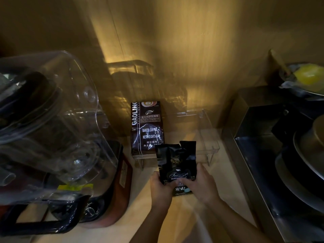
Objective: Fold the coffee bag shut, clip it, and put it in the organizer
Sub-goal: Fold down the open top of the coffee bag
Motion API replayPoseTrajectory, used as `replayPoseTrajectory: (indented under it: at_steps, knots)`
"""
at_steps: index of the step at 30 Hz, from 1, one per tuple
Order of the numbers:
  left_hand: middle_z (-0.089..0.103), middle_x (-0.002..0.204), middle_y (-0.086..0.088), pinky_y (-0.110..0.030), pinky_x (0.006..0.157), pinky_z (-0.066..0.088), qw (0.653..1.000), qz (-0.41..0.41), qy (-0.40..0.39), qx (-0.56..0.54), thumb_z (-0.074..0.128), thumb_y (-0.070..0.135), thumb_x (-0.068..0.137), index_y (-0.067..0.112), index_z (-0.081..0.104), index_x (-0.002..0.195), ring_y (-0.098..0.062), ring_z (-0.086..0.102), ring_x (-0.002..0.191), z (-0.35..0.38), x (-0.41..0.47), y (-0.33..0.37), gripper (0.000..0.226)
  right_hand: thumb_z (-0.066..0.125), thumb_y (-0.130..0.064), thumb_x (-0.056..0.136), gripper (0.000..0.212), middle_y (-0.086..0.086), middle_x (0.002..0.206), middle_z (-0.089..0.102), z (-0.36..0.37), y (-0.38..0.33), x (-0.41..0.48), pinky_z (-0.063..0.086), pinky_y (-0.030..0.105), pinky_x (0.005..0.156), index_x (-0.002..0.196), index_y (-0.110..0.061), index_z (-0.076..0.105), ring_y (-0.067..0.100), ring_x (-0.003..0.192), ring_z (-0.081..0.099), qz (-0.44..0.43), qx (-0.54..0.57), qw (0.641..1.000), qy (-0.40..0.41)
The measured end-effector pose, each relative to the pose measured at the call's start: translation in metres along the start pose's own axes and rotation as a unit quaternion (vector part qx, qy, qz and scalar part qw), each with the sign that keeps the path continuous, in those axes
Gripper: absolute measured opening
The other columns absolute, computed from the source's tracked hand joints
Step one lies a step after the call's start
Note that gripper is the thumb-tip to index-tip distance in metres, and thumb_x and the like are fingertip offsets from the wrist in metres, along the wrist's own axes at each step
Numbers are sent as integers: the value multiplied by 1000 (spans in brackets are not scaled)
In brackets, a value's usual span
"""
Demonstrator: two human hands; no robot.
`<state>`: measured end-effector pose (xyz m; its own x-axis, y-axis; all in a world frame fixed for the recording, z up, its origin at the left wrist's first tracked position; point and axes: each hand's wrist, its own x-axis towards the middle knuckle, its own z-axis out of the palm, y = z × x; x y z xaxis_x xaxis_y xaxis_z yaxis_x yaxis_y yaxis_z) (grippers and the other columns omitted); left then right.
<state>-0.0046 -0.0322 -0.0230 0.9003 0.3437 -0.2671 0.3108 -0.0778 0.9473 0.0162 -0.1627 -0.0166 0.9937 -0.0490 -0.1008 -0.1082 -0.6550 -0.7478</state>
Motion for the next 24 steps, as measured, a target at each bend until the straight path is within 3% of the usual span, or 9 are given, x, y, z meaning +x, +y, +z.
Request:
replayPoseTrajectory:
  at_steps: [3,7,13,15,17,21,22,24]
  knots:
    - [65,97,-15,-49,79,53,1000,20,1,7,79,3,65,18,54,89,-27,62,90,0,-5,0,38,75,-45,67,52,4,98,62,3,-2,-3,47,38,79,98,-13,49,23,92,59,-8,-14,1000,26]
    - [71,85,-3,-29,63,55,999,22,1,-24,76,2,69,25,58,84,-15,68,77,-2,-7,-1,33,74,-43,68,48,4,92,66,3,-1,-7,46,39,79,97,-11,55,24,87,61,-26,-12,997,67]
    - [70,72,-2,-17,51,52,994,24,-28,-101,64,5,81,6,64,79,-9,67,64,-9,-1,1,3,65,-37,81,26,8,78,70,-2,2,-4,41,33,66,84,-11,63,26,72,61,-40,-10,995,95]
    - [64,62,2,-14,48,47,993,30,-37,-107,60,11,83,2,57,67,-4,60,55,-13,0,1,19,62,-33,84,24,9,71,70,-5,5,-3,40,33,63,77,-9,63,28,66,61,-40,2,995,91]
    - [57,58,2,-15,49,45,992,25,-35,-117,55,15,87,9,51,58,-3,53,53,-18,1,-2,30,60,-29,86,24,9,69,69,-7,6,-3,45,36,62,74,-8,63,26,65,61,-27,46,997,58]
    - [55,69,-8,-29,61,45,988,0,-30,-150,56,5,87,7,52,69,-18,53,66,-23,5,-1,18,64,-15,83,32,2,57,55,-10,7,-2,39,33,53,56,-19,48,19,57,52,29,181,983,17]
    - [57,68,-5,-27,59,48,986,-4,-36,-160,59,-1,83,9,52,73,-17,57,66,-25,6,1,15,66,-11,81,30,3,60,54,-11,7,-1,40,32,54,59,-19,47,19,59,51,40,211,976,13]
    - [63,70,-3,-21,54,53,985,2,-64,-163,64,-9,76,10,51,90,-13,64,67,-28,8,5,27,68,-5,78,20,7,74,60,-14,4,-1,48,33,58,83,-16,52,20,69,58,55,265,963,-1]
